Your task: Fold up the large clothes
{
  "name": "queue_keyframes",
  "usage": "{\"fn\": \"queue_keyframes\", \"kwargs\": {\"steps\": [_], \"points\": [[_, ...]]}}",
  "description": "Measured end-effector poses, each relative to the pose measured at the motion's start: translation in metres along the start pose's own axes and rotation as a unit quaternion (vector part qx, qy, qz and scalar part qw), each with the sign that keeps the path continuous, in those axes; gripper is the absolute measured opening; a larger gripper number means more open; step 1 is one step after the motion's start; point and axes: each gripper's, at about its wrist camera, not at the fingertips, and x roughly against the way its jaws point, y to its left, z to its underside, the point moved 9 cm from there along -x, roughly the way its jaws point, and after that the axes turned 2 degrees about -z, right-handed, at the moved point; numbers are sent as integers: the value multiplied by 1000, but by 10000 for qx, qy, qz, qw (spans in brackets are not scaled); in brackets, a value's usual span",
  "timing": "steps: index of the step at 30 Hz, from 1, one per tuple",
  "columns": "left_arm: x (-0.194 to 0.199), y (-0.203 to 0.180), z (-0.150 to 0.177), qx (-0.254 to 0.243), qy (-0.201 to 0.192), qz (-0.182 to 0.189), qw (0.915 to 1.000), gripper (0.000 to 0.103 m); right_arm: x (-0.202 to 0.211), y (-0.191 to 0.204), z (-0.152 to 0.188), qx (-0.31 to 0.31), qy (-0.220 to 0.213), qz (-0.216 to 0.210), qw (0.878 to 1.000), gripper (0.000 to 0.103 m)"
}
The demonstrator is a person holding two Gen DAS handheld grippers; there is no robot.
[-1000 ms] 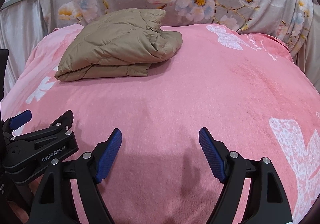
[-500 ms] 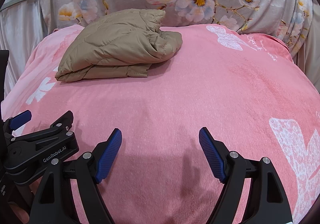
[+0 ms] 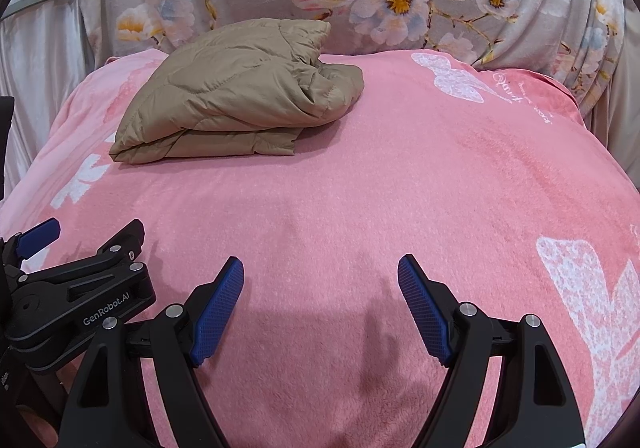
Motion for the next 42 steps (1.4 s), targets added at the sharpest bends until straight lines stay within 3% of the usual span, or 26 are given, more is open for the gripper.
{"fn": "queue_keyframes", "kwargs": {"steps": [42], "points": [[6,1,-3,6,-62,-61,10000,98,0,0,0,9,-12,8,10000,77]]}}
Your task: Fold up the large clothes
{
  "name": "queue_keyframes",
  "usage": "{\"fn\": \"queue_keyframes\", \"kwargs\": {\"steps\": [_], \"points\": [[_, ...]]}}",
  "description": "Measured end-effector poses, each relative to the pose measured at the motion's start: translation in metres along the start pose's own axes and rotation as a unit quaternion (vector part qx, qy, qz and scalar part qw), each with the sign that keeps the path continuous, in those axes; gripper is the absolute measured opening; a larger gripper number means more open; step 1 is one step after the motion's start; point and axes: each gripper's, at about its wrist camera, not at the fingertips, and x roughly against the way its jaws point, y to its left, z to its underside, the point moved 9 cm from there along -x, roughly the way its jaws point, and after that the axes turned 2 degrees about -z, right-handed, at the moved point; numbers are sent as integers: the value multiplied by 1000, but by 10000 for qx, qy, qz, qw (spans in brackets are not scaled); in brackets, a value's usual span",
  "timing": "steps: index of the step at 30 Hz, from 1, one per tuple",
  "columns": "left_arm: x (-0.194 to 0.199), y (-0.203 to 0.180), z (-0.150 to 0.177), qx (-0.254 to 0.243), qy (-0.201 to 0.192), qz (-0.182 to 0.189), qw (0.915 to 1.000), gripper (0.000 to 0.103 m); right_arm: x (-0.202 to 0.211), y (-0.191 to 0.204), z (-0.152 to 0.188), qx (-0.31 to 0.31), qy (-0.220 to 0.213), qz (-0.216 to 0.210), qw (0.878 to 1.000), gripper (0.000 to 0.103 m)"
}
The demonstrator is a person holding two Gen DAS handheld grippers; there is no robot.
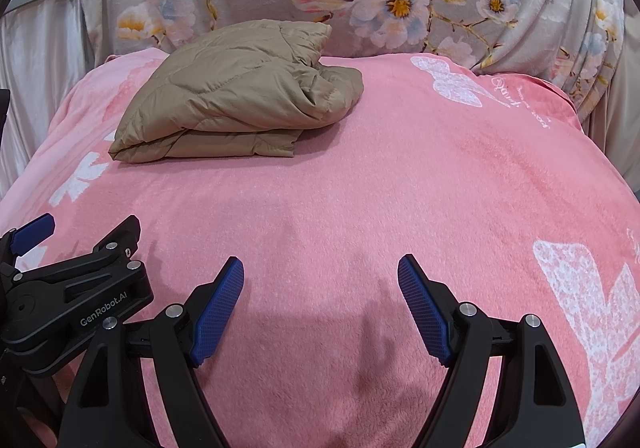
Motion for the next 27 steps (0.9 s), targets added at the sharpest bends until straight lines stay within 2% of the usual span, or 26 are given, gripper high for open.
{"fn": "queue_keyframes", "kwargs": {"steps": [27], "points": [[3,-4,-1,-8,-74,132,9999,97,0,0,0,13,-8,17,10000,77]]}}
